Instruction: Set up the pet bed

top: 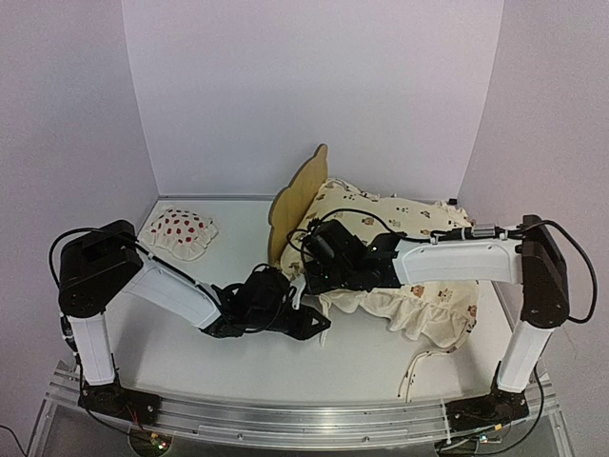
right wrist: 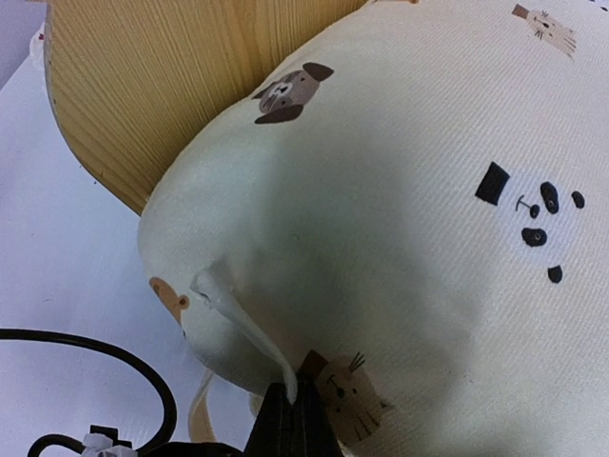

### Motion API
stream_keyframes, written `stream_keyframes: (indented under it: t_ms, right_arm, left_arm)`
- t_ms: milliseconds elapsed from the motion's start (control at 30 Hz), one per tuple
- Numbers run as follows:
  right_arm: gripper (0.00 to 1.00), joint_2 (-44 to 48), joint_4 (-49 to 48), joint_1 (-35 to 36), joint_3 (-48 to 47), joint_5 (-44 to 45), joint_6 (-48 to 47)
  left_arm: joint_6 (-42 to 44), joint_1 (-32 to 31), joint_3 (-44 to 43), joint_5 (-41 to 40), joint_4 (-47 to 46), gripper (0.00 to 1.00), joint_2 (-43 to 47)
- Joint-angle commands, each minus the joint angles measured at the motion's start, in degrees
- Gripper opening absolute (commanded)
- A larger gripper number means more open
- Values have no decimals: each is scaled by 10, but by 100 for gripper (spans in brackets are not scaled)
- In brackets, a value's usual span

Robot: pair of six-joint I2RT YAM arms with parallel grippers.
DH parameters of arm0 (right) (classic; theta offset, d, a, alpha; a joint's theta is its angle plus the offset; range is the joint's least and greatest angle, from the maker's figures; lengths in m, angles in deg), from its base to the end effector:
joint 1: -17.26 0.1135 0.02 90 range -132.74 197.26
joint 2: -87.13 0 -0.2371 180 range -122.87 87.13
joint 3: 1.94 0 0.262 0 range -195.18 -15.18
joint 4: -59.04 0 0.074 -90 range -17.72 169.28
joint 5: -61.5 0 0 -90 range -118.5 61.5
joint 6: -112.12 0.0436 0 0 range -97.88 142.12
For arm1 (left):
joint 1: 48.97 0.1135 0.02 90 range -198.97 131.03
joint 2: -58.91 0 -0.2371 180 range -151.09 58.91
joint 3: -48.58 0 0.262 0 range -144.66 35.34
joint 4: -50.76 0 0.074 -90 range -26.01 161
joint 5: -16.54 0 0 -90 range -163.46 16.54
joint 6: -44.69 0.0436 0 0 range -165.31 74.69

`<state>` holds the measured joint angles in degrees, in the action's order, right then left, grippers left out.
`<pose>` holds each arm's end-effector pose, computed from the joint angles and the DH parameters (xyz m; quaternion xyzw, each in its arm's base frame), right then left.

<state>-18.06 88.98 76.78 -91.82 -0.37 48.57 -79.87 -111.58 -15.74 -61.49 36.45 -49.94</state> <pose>0.2277 0.3464 0.1933 -0.1666 0.8862 0.0874 0.4233 0.1687 -0.3453 0.0954 0.2594 0.8240 -0.4315 0.2601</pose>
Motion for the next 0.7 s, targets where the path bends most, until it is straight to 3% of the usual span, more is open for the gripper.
stream_keyframes:
  t_ms: [0,200,333,667]
  right_arm:
    - [0,11,-21,6,-34,-9,15]
    - [0,18,-14,6,-35,-5,15]
    - [0,21,-10,6,-39,1,9]
    - [0,45,0,-14,-85,33,-60]
  left_arm:
    - [10,-8,-18,-17,-18,14,-23]
    - [14,-8,-18,-25,-36,0,-32]
    - [18,-9,-8,-39,-27,0,-18]
    - [47,1,21,-114,122,0,39]
